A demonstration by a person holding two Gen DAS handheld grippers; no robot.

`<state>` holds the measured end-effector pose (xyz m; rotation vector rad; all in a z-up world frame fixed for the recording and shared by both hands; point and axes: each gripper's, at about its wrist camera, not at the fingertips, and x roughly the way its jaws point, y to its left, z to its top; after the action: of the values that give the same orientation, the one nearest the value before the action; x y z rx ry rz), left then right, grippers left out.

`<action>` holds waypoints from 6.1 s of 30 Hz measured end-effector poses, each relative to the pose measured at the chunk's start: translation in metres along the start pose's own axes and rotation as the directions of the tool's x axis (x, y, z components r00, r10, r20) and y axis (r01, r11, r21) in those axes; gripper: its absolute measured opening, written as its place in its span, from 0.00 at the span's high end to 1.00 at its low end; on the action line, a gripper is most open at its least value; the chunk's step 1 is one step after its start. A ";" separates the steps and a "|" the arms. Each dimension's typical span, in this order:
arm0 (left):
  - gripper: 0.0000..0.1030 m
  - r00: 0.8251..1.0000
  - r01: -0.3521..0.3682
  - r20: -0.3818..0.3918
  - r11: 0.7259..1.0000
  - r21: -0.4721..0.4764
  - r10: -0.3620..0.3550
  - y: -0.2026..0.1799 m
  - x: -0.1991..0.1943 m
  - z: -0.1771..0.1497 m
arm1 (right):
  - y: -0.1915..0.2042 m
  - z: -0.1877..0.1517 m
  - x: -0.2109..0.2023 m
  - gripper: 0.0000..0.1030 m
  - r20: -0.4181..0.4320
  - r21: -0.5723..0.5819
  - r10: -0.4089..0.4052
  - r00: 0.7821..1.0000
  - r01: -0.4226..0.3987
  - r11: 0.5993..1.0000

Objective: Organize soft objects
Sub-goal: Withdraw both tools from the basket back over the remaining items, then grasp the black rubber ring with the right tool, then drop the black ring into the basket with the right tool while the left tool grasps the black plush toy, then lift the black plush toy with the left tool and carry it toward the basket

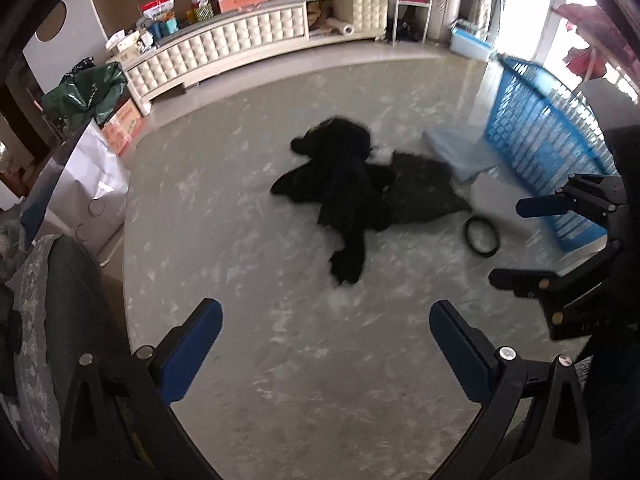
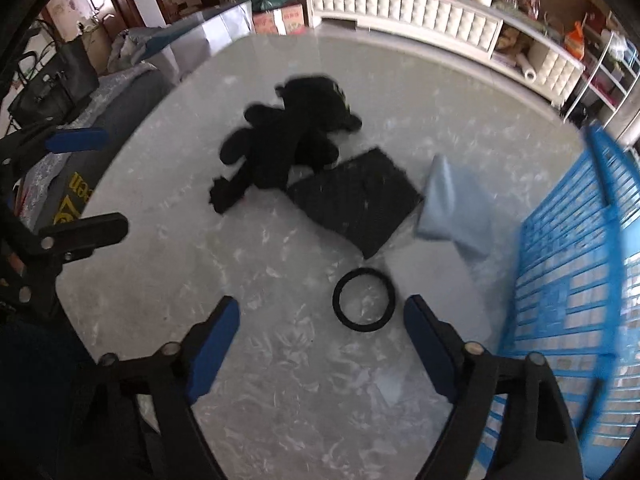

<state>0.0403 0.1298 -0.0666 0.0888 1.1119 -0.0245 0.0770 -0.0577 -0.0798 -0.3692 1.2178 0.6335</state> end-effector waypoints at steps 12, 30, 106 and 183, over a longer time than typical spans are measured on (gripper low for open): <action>0.00 1.000 -0.005 -0.028 0.999 0.038 0.006 -0.007 0.015 0.000 | -0.002 0.001 0.037 0.53 -0.074 0.043 0.012 0.997 -0.009 0.999; 0.00 0.999 0.028 -0.021 0.999 0.026 -0.028 -0.006 0.013 0.003 | -0.002 -0.004 0.048 0.96 -0.075 0.012 0.018 0.997 -0.018 1.000; 0.01 0.989 0.040 -0.145 0.998 0.043 -0.034 0.000 0.127 0.083 | -0.186 -0.010 -0.032 0.96 -0.088 0.195 -0.057 0.995 0.073 0.978; 0.69 0.951 0.232 0.075 0.851 0.472 -0.301 -0.269 -0.069 0.147 | -0.201 -0.144 -0.136 0.00 0.151 0.329 -0.206 0.967 0.147 0.933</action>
<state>0.1238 -0.1523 0.0440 0.3508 0.9448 -0.5417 0.0678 -0.3310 -0.0111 -0.1443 1.0722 0.3008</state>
